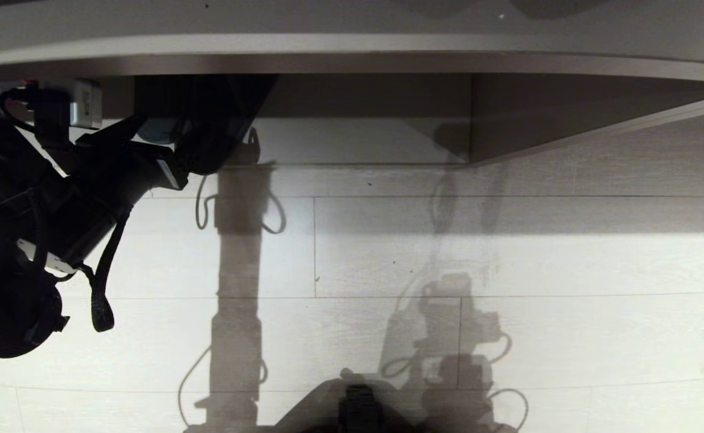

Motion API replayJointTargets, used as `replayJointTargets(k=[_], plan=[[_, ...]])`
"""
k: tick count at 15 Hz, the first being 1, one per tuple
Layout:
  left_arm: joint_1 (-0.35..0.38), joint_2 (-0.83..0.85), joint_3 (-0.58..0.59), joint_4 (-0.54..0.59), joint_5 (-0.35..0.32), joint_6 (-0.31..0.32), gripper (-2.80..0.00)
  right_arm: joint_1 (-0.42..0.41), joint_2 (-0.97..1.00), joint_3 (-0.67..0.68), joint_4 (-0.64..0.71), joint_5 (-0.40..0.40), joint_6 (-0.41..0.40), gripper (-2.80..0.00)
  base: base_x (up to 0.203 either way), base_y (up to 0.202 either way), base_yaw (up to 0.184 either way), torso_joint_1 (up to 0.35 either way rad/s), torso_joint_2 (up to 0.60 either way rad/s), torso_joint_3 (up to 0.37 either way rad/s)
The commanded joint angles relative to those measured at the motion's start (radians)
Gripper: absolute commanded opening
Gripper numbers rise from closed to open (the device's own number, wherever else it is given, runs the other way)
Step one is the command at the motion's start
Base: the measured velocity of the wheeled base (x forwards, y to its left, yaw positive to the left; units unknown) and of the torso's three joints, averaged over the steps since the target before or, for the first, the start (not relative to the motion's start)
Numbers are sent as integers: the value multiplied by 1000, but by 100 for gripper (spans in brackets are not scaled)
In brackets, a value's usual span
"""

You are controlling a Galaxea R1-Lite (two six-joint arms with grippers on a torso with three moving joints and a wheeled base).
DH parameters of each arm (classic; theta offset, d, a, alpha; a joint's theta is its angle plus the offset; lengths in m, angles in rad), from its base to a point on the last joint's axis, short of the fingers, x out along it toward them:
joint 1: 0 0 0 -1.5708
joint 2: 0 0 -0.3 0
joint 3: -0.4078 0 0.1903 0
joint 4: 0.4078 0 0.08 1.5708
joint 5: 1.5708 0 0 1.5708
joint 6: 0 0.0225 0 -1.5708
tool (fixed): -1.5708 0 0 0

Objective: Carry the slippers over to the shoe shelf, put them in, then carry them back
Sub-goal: Pick up the slippers in the shoe cabinet

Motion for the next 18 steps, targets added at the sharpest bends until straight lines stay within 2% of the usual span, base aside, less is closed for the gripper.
replayJointTargets(k=[1, 10, 14, 18], plan=[[0, -20, 34, -6, -2, 0, 0, 0, 0, 0, 0, 1, -1, -280, 0, 0, 0, 0, 0, 0], [0, -169, 217, 20, -34, 1, 0, 0, 1, 0, 0, 1, -1, -280, 0, 0, 0, 0, 0, 0], [0, -347, 305, 141, -38, -1, 0, 0, 0, 0, 0, 1, -1, -280, 0, 0, 0, 0, 0, 0], [0, -576, 337, 410, -39, 0, 0, 0, 0, 0, 0, 1, -1, -280, 0, 0, 0, 0, 0, 0]])
